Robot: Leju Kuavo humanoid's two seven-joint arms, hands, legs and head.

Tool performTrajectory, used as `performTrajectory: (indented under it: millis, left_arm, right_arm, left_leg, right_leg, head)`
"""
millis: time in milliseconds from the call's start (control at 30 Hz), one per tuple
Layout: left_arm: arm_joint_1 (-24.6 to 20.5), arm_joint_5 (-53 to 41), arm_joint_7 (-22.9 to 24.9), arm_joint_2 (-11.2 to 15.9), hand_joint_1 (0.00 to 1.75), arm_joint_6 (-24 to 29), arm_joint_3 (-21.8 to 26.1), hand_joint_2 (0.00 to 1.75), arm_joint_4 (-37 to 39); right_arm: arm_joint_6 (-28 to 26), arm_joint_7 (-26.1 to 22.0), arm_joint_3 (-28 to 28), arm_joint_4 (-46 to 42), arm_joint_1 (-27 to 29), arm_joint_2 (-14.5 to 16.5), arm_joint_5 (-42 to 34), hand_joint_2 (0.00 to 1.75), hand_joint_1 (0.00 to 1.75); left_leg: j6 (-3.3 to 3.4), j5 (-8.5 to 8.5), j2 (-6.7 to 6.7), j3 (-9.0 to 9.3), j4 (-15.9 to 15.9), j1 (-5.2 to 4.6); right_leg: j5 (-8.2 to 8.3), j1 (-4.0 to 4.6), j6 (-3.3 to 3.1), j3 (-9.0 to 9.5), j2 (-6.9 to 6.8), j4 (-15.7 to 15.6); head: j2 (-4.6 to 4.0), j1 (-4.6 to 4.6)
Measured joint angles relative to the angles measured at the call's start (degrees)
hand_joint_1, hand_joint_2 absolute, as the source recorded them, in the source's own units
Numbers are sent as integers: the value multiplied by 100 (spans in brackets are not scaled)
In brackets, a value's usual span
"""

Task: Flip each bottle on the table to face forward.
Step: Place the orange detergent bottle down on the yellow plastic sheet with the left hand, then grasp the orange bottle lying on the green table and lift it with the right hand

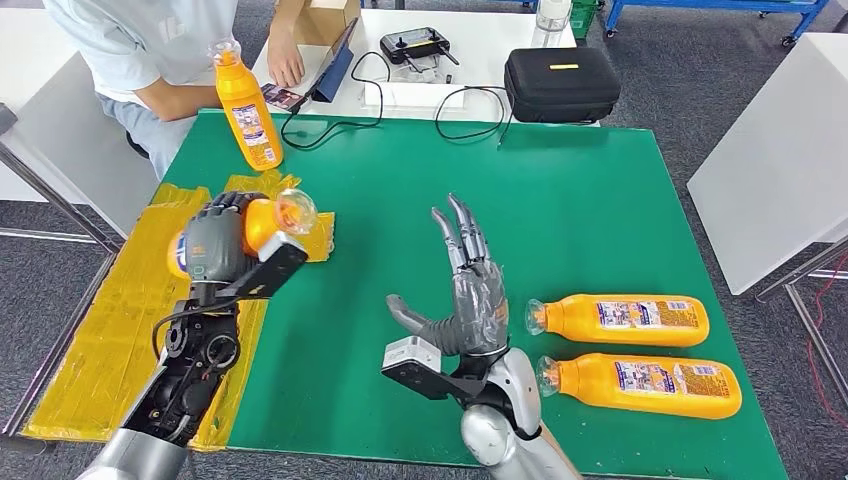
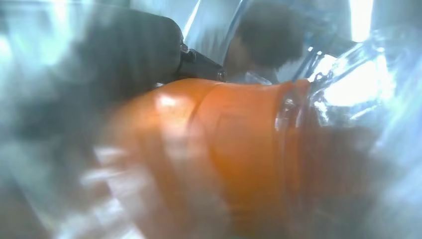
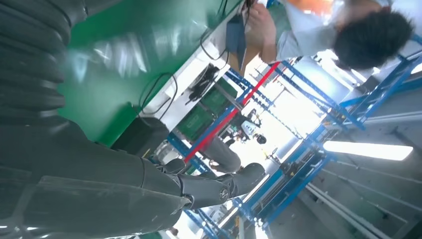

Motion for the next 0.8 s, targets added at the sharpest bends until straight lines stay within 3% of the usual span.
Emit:
performTrajectory:
  millis: [67,133,300,567,667,700,800]
  left_arm:
    - [-29,-1491,549,77,175,-140,-15,175,240]
    - [-56,-2208,790,125,175,-266,-25,175,501]
    - [-176,-2627,914,191,175,-654,-38,175,1171]
    - [-210,-2462,741,270,175,-667,-28,175,1953]
    - [-207,-2135,504,267,112,-689,47,175,2131]
    - [-209,-1979,410,257,71,-743,85,175,2183]
    - [-258,-1308,74,202,3,-1175,276,175,2317]
  right_arm:
    - [127,37,-149,-248,66,-7,28,175,0]
    - [188,41,-264,-449,130,-8,49,175,0]
    - [271,51,-402,-753,245,-9,124,175,0]
    - [307,75,-473,-884,334,-10,140,175,0]
    - [309,75,-478,-884,347,-10,126,175,0]
    - [310,75,-479,-884,350,-10,115,175,0]
    - [309,75,-480,-884,352,-10,93,175,0]
  left_leg:
    - [0,0,2,0,-1,0]
    - [0,0,3,0,0,0]
    - [0,1,3,0,0,0]
    - [0,0,1,-2,0,0]
    - [0,0,1,-2,-1,0]
    - [0,0,1,-2,-1,0]
    - [0,0,-3,1,-1,0]
  right_leg:
    - [0,0,0,-1,2,0]
    - [0,0,0,-1,3,0]
    - [0,0,0,0,3,1]
    - [0,0,0,-2,2,0]
    - [0,0,0,-2,2,0]
    - [0,0,0,-1,1,0]
    - [0,-1,0,5,-6,0]
  head:
    - [0,0]
    - [0,1]
    - [0,1]
    - [0,1]
    - [0,0]
    - [0,0]
    - [0,1]
